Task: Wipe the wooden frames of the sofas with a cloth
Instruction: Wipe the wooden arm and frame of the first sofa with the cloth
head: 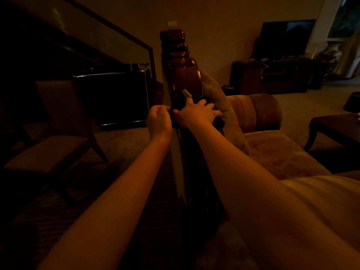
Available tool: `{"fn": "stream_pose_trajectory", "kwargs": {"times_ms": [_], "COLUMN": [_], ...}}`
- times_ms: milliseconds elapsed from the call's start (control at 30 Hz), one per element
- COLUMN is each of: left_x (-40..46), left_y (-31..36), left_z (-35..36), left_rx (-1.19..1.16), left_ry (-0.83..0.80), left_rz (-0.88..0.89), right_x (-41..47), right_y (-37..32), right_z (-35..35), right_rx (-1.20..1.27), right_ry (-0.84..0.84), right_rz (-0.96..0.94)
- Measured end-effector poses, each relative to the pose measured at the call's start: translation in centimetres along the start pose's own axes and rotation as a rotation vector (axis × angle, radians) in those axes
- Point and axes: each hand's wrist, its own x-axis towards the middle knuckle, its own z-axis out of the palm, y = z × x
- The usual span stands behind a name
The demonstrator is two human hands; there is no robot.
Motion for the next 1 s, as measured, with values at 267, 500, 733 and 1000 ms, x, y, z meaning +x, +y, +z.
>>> {"fn": "stream_pose_trajectory", "kwargs": {"times_ms": [267, 500, 733, 1000], "left_x": [-0.2, -0.6, -0.7, -3.5], "left_y": [-1.1, -1.1, 0.1, -1.2], "left_z": [-1.1, 0.5, 2.2, 3.9], "left_rx": [-0.002, 0.062, 0.102, 0.116], "left_ry": [0.005, -0.044, -0.058, -0.01], "left_rz": [-0.044, 0.043, 0.078, 0.006], "right_x": [-8.0, -4.8, 1.7, -6.9], "right_y": [3.7, 1.9, 3.7, 9.4], "right_z": [4.5, 2.3, -0.4, 3.9], "right_rx": [-0.037, 0.028, 0.245, 0.826], "right_ry": [0.269, 0.156, -0.053, 0.102], "right_rz": [-0.21, -0.032, -0.026, -0.149]}}
